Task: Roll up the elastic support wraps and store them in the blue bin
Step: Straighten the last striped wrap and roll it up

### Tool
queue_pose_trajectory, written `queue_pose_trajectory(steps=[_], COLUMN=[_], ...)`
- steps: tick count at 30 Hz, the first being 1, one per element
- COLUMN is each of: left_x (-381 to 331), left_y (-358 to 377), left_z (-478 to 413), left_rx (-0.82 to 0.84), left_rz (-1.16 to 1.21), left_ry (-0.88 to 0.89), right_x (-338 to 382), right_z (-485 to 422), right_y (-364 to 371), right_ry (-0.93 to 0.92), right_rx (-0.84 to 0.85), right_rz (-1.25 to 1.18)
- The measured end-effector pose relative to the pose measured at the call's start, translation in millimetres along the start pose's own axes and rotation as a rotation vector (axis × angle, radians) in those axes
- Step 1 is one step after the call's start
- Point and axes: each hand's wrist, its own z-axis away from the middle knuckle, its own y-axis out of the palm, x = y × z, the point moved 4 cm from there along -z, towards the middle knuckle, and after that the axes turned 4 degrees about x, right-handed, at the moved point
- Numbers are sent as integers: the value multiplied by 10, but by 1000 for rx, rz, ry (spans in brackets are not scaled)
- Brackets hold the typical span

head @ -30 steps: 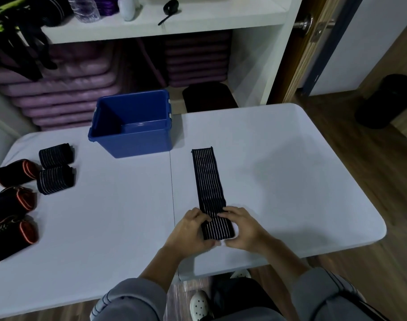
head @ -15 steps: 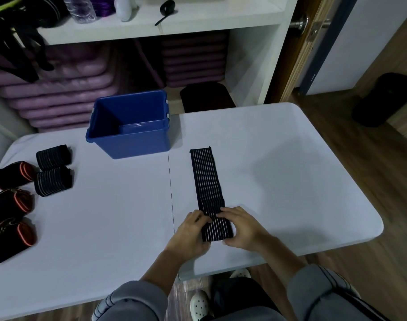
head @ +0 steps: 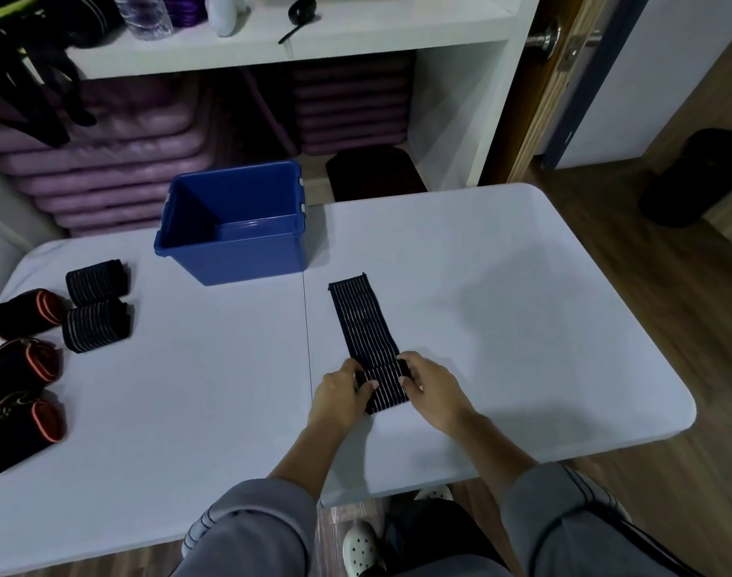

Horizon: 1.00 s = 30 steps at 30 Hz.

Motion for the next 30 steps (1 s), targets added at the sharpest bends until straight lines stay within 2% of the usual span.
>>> queue_pose_trajectory(steps=[4, 7, 11, 15, 19, 25, 30], left_x=[-71, -7, 53, 27, 11, -35, -49], left_y=[-24, 49, 110, 49, -7, -23, -76], left_z=[44, 86, 92, 86, 68, -41, -209], left_rx=[-150, -57, 10, -3, -5, -63, -194], left_rz=[-95, -124, -204, -126, -80, 127, 51], left_ry=[187, 316, 366, 327, 294, 74, -68], right_x=[38, -23, -71, -41, -29, -19, -43], right_z=[-2, 12, 36, 12, -40, -228, -341], right_y=[39, 27, -7, -46, -99, -59, -58], right_ry=[-139, -154, -208, -224, -73, -12, -7], right_rx=[-36, 44, 177, 164, 148, -54, -117], right_rz=[59, 53, 93, 59, -98, -20, -23])
